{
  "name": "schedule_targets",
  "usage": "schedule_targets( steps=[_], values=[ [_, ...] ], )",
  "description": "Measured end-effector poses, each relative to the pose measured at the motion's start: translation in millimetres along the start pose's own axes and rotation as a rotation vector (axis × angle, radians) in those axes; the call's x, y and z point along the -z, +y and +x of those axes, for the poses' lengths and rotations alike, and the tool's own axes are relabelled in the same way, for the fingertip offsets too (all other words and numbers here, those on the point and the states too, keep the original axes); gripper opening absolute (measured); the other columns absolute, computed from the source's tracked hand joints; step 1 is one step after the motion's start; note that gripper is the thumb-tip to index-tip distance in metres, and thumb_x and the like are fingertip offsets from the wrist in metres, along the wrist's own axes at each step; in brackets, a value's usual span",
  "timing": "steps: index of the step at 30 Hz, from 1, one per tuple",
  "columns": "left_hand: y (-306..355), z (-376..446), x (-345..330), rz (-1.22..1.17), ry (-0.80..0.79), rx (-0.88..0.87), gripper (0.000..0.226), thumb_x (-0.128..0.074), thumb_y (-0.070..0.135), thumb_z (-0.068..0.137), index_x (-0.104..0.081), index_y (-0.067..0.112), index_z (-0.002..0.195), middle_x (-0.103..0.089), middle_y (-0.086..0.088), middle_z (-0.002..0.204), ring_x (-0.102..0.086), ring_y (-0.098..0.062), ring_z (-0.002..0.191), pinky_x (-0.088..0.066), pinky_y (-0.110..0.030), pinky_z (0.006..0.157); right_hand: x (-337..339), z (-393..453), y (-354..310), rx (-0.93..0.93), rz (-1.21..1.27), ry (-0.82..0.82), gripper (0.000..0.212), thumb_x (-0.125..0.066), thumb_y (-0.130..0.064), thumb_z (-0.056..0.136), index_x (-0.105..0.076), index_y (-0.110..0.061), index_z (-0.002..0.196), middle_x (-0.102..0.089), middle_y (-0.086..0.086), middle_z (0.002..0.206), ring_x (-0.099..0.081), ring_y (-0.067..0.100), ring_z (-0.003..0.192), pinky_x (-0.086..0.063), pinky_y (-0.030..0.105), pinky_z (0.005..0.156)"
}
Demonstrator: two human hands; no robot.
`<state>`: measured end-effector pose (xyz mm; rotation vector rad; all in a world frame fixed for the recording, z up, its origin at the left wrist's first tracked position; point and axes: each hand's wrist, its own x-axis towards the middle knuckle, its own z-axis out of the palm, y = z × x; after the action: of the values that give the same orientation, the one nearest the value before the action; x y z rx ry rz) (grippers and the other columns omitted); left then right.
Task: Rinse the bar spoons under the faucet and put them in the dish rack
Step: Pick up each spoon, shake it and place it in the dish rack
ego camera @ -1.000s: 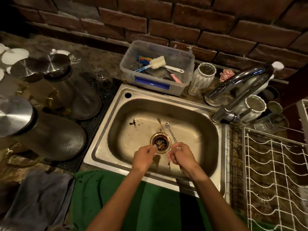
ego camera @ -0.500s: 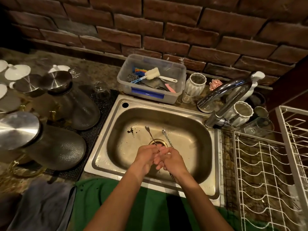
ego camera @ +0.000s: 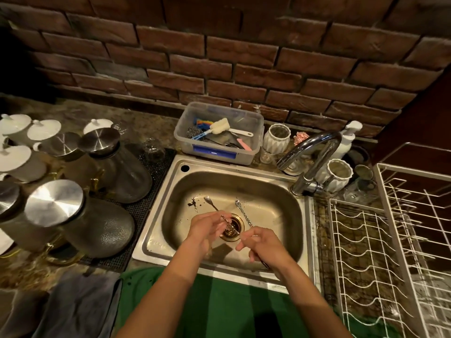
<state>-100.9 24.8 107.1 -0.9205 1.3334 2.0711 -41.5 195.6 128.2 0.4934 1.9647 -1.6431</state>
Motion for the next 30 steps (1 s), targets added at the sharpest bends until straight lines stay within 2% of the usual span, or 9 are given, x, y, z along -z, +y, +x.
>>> schedule_targets(
  steps=[4, 8, 12, 15, 20, 23, 26, 30],
  values=[
    [12.9, -8.8, 1.8, 0.005, -0.008, -0.045, 0.02, -0.059, 0.004, 0.096, -0.066, -0.002, 0.113, -0.076, -0.017, 0.105, -0.072, -0.026, 0.102, -0.057, -0.032, 0.089, 11.1, -18.1, -8.8, -0.007, 0.01, 0.021, 0.009, -0.069, -0.019, 0.09, -0.072, -0.01, 0.089, -0.08, 0.003, 0.091, -0.05, 0.013, 0.046, -0.044, 0.03, 0.058],
    [28.4, -26.3, -4.5, 0.094, -0.057, -0.123, 0.021, -0.058, 0.008, 0.097, -0.067, -0.003, 0.112, -0.076, -0.018, 0.104, -0.073, -0.027, 0.099, -0.057, -0.033, 0.09, 12.1, -41.6, -26.3, 0.003, 0.025, -0.046, 0.012, -0.07, -0.02, 0.09, -0.071, -0.008, 0.092, -0.08, 0.007, 0.091, -0.058, 0.014, 0.051, -0.049, 0.017, 0.052],
    [51.0, -52.0, -18.9, 0.208, -0.129, -0.181, 0.022, -0.054, 0.007, 0.098, -0.067, -0.005, 0.112, -0.076, -0.02, 0.104, -0.073, -0.027, 0.093, -0.06, -0.026, 0.076, 12.7, -67.0, -47.9, 0.015, 0.069, -0.068, 0.013, -0.072, -0.014, 0.088, -0.07, -0.003, 0.094, -0.08, 0.014, 0.09, -0.065, 0.015, 0.055, -0.046, 0.017, 0.045],
    [70.7, -74.4, -29.8, 0.291, -0.184, -0.228, 0.023, -0.057, 0.01, 0.097, -0.069, -0.004, 0.111, -0.077, -0.019, 0.101, -0.074, -0.028, 0.096, -0.059, -0.029, 0.079, 16.9, -89.3, -68.8, 0.024, 0.088, -0.084, 0.008, -0.073, -0.013, 0.087, -0.071, -0.005, 0.09, -0.079, 0.016, 0.088, -0.067, 0.018, 0.059, -0.046, 0.018, 0.043],
    [98.4, -117.7, -62.2, 0.372, -0.26, -0.273, 0.018, -0.062, 0.01, 0.093, -0.072, -0.004, 0.101, -0.079, -0.017, 0.092, -0.074, -0.016, 0.066, -0.06, -0.023, 0.064, 36.8, -131.2, -106.7, 0.06, 0.01, -0.048, 0.004, -0.069, -0.011, 0.089, -0.072, -0.009, 0.088, -0.075, 0.007, 0.075, -0.071, 0.025, 0.07, -0.049, 0.02, 0.046],
    [105.0, -142.8, -90.6, 0.407, -0.313, -0.292, 0.019, -0.064, 0.011, 0.093, -0.072, -0.004, 0.103, -0.079, -0.016, 0.09, -0.073, -0.017, 0.067, -0.06, -0.024, 0.063, 55.9, -157.5, -125.0, 0.065, -0.031, -0.016, 0.006, -0.07, -0.012, 0.088, -0.072, -0.007, 0.09, -0.074, 0.01, 0.079, -0.074, 0.024, 0.071, -0.053, 0.021, 0.048],
    [103.3, -165.3, -124.3, 0.409, -0.382, -0.309, 0.018, -0.062, 0.01, 0.094, -0.072, -0.004, 0.1, -0.079, -0.014, 0.084, -0.071, -0.013, 0.055, -0.058, -0.021, 0.054, 79.7, -185.1, -133.3, 0.084, -0.03, 0.003, 0.004, -0.067, -0.006, 0.089, -0.07, -0.004, 0.089, -0.071, 0.016, 0.083, -0.074, 0.023, 0.07, -0.057, 0.023, 0.052],
    [89.1, -187.6, -172.8, 0.455, -0.458, -0.311, 0.011, -0.063, 0.008, 0.093, -0.071, 0.001, 0.09, -0.078, -0.01, 0.075, -0.065, -0.009, 0.046, -0.056, -0.02, 0.051, 114.1, -220.6, -129.6, 0.118, -0.05, 0.064, 0.004, -0.065, -0.004, 0.09, -0.067, -0.001, 0.093, -0.068, 0.015, 0.08, -0.074, 0.021, 0.065, -0.06, 0.027, 0.055]
  ],
)
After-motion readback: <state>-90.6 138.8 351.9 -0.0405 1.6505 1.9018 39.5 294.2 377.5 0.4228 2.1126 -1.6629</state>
